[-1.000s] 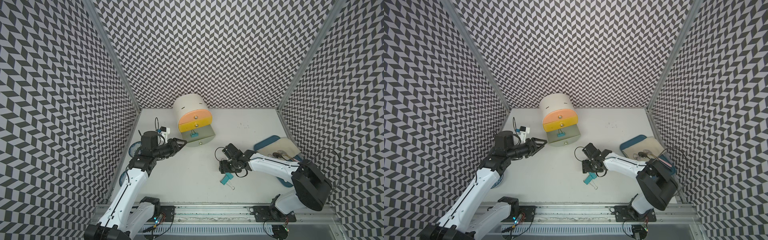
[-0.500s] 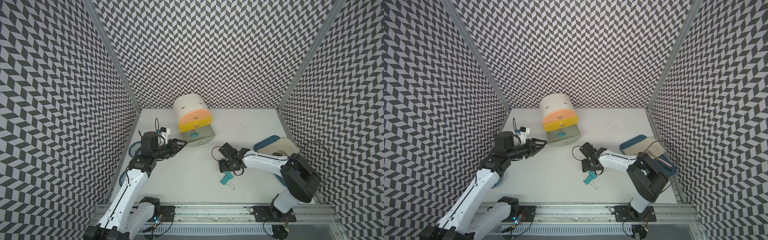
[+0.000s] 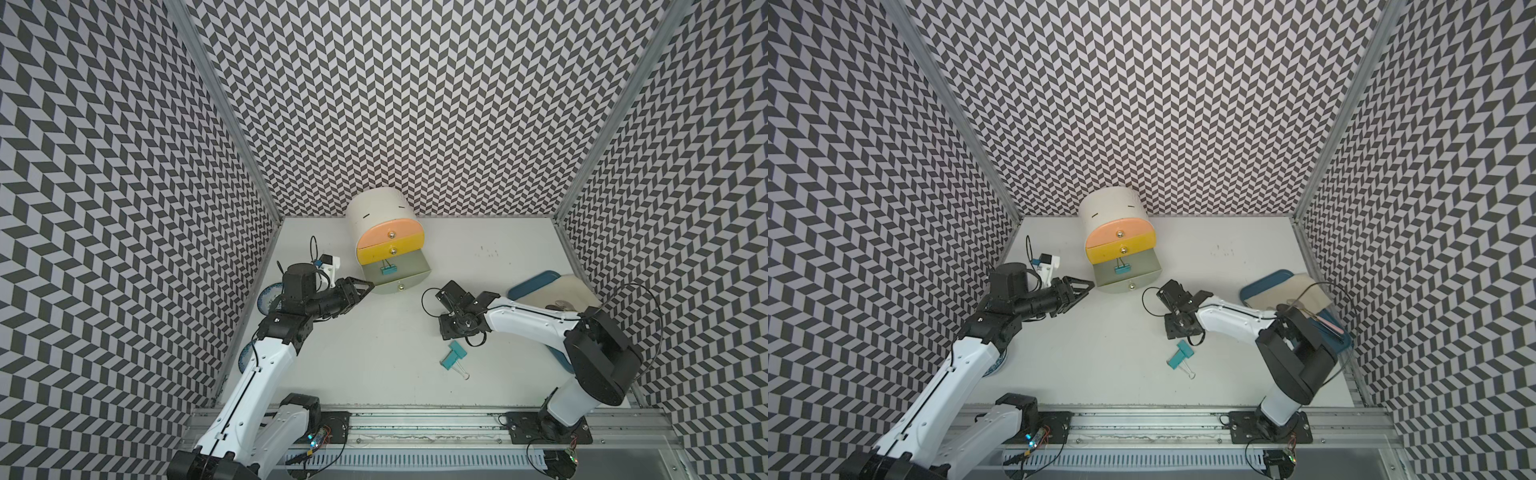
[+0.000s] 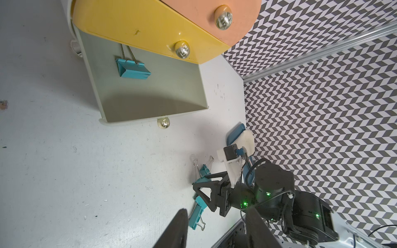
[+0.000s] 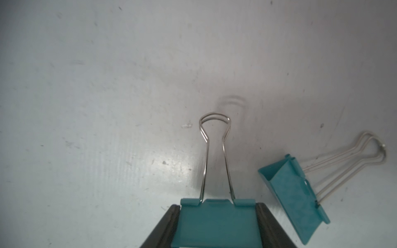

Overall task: Put the binder clips in the drawer according to color
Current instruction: Pick up the binder clip at the center of the board.

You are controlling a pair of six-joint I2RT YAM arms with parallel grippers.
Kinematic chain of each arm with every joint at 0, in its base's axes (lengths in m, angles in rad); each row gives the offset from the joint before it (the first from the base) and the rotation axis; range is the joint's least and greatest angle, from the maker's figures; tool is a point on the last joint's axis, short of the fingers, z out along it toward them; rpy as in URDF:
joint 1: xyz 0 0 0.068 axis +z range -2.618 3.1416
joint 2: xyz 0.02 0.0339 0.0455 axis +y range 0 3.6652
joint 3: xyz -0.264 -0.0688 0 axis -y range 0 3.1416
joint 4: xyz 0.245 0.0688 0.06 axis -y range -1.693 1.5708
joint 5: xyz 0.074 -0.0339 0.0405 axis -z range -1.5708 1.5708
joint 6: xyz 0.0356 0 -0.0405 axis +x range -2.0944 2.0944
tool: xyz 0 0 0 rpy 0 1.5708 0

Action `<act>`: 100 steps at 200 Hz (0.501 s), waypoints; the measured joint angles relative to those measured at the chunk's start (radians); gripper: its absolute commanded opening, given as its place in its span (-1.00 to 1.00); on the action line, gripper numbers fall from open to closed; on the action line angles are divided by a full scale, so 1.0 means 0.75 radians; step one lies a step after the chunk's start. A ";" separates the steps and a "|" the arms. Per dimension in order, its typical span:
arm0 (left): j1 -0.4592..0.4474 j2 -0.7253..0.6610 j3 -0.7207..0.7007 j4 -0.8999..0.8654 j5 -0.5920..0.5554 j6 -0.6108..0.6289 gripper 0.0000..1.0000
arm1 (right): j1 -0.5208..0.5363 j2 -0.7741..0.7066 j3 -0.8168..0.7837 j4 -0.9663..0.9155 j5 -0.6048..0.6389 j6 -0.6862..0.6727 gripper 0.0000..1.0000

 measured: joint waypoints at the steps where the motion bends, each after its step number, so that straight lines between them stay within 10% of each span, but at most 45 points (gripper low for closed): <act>1: 0.000 0.000 0.000 0.000 -0.001 0.000 -0.05 | 0.000 -0.001 0.003 -0.001 0.000 -0.001 -0.10; 100: -0.013 0.047 0.000 0.010 -0.007 -0.001 -0.05 | -0.160 0.110 0.609 -0.089 -0.016 -0.099 -0.12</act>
